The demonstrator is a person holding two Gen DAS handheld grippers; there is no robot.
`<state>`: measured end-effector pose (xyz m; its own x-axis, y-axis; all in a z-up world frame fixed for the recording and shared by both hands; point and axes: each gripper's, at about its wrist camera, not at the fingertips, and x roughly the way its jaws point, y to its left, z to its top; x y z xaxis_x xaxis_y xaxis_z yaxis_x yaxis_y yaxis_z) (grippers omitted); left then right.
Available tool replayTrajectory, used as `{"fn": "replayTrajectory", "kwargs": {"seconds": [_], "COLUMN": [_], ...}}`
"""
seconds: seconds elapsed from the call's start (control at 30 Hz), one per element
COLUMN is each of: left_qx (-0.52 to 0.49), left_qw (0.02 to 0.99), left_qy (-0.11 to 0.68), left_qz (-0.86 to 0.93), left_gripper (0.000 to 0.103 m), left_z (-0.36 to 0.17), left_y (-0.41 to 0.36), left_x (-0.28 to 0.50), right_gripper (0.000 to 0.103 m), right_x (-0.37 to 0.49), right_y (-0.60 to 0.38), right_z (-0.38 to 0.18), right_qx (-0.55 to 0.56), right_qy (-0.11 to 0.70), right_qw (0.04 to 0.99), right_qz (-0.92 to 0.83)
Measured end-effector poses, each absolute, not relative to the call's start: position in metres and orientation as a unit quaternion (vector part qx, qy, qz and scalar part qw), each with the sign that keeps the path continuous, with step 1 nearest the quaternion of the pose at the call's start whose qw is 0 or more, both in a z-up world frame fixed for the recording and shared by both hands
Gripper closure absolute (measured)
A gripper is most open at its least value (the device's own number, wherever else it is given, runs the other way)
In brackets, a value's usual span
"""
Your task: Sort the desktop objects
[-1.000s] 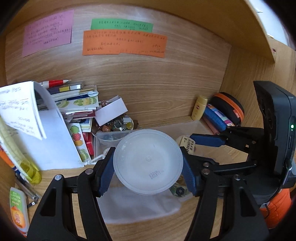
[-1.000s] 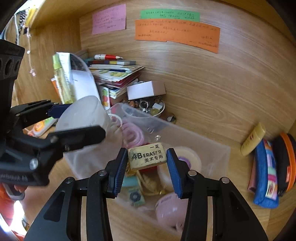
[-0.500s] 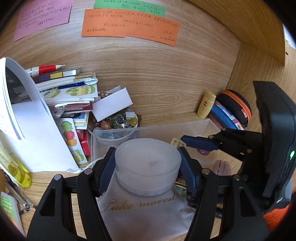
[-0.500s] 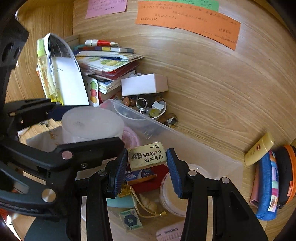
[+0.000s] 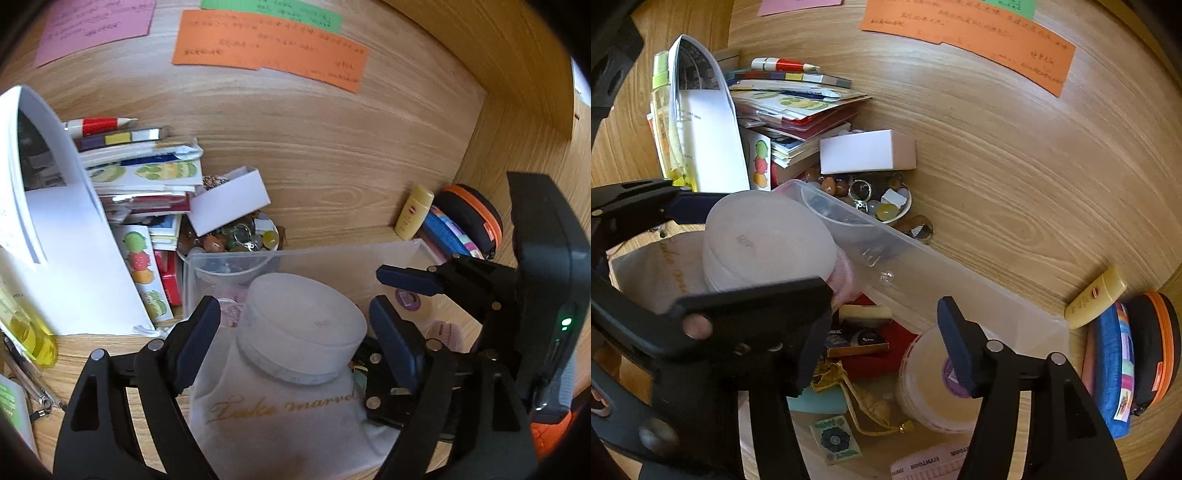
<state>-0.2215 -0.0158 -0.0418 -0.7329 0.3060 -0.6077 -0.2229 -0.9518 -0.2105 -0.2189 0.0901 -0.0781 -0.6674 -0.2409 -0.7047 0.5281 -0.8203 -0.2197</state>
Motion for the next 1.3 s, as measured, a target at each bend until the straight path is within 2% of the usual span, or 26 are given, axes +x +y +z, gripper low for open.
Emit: {"fn": "replayTrajectory", "kwargs": {"seconds": [0.2, 0.4, 0.83, 1.0, 1.3], "left_qx": [-0.318, -0.303, -0.276, -0.266, -0.235], "left_qw": [0.134, 0.138, 0.117, 0.113, 0.079], "left_qy": [-0.056, -0.056, -0.024, -0.014, -0.007], "left_qz": [0.937, 0.941, 0.954, 0.957, 0.969], "left_gripper": [0.012, 0.008, 0.003, 0.003, 0.003], "left_z": [-0.031, -0.018, 0.004, 0.011, 0.02], "left_y": [-0.015, -0.011, 0.003, 0.007, 0.007], "left_x": [-0.212, -0.198, -0.155, -0.134, -0.092], "right_gripper": [0.038, 0.025, 0.025, 0.019, 0.015], "right_x": [-0.213, -0.195, -0.149, -0.13, -0.094], "right_y": [0.093, 0.103, 0.121, 0.135, 0.155], "right_z": [-0.069, -0.053, -0.038, -0.033, -0.031], "right_qx": [0.336, 0.309, 0.275, 0.272, 0.261], "right_qy": [0.214, 0.209, 0.224, 0.194, 0.147], "right_qw": [0.203, 0.204, 0.194, 0.197, 0.201], "right_qz": [-0.895, -0.905, -0.915, -0.922, -0.933]}}
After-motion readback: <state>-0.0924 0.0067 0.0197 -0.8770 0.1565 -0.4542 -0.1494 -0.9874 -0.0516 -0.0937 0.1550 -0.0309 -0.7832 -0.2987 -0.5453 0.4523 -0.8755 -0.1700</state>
